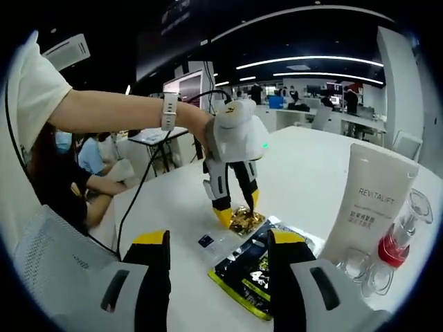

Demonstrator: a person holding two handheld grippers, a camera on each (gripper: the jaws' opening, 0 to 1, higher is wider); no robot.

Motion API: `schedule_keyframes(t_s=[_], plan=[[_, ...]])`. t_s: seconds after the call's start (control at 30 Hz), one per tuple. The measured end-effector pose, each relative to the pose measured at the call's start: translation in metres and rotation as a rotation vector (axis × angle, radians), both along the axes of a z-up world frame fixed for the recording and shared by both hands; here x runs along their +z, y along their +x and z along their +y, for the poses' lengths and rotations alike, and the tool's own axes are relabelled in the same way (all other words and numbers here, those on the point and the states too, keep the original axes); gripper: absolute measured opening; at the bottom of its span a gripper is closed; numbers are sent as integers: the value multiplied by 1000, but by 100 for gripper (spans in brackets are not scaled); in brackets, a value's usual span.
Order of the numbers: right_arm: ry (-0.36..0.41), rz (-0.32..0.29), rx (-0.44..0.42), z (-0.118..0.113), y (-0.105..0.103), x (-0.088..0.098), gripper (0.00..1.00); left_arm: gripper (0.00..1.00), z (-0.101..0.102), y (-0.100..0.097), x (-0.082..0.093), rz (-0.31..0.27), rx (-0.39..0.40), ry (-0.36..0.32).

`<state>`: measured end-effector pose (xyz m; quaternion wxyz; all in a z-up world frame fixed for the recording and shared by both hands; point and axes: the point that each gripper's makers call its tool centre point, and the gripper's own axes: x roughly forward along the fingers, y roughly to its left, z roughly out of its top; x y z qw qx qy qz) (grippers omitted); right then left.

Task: Arrange the skincare products in the storage area until every visible bottle or jar stands upright without overlapping.

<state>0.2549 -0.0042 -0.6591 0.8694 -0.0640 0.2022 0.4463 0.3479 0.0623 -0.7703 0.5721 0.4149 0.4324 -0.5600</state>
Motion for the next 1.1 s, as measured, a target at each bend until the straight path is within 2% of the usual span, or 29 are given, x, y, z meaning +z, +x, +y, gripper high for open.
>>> schedule_keyframes(t_s=[0.27,0.67,0.8,0.93,1.1], plan=[[-4,-9,-3,-1,1,2,57,39,-4,-5,3,7,16,-2],[-11,-16,-2,-1,0,2,58,42,-6,-5,12,-20,43,-21],[-10,-17,4,0,-1,3,59,44,-7,-8,21,-55,68,-38],[-12,-21,14,3,-3,4,59,45,-8,-8,30,-76,140,-82],[-17,-29,24,5,-5,5,59,45,-8,-22,35,-86,169,-103]])
